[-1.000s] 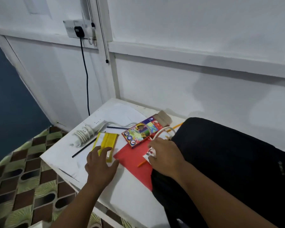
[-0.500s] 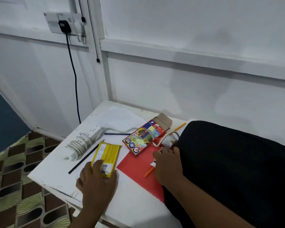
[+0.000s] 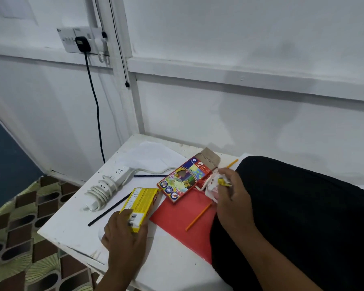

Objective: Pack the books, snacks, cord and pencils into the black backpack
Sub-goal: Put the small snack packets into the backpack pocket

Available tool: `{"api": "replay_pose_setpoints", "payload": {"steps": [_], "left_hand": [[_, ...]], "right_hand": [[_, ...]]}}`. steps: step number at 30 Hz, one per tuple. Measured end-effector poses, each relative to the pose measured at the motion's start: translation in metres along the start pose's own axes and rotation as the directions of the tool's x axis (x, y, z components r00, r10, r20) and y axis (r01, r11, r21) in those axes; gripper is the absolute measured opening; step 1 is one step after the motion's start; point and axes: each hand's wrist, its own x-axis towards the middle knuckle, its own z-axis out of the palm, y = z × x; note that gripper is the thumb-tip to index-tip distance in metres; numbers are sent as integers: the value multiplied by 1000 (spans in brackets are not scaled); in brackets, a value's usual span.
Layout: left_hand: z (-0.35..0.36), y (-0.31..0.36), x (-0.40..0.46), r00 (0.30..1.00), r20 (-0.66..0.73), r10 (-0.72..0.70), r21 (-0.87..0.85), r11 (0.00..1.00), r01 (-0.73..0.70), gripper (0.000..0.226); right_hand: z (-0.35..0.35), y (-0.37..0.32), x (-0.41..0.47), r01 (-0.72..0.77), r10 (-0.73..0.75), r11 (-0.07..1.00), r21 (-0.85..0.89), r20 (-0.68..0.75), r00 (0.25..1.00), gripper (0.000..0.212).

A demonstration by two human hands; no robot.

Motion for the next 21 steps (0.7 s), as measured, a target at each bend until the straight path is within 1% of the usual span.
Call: {"api": "replay_pose_setpoints", "payload": {"steps": [1,3,5,7,8,10,13,15,17,21], "left_hand": [[1,3,0,1000,3,15,-12,1000,-15,57],[3,14,0,1000,12,10,-53,999,-9,59],[8,33,-2,1000,10,17,-100,995,-16,61],[14,60,-7,999,9,45,-154,987,-43,61],[19,76,-10,998,10,70,-185,980,-67,61],[30,112,-17,990,3,142,-254,958,-136,57],[51,174,-34,957,-13,291,-349,895,-277,48],[65,216,-50,931,32,364,-405,856,-321,47],[80,257,-71,891,88,446,-426,825,-371,46],[113,331,-119,777,257,574,-398,796,-457,51]], "right_hand": [[-8,-7,0,-85,86,986,144,-1,996,36],[-28,-19,1,-218,226,898,383,25,974,35],[-48,-25,1,-261,285,832,489,27,958,25],[-70,-26,-1,-229,273,817,529,-4,962,16],[-81,-25,-2,-199,252,827,525,-30,967,15],[-108,-23,0,-162,230,852,498,-79,970,24],[-157,-16,5,-163,254,839,518,-109,961,39],[-196,-7,8,-158,265,825,542,-125,956,38],[-239,2,9,-133,276,812,568,-174,945,34],[-329,20,4,-60,329,765,642,-308,893,27]]}}
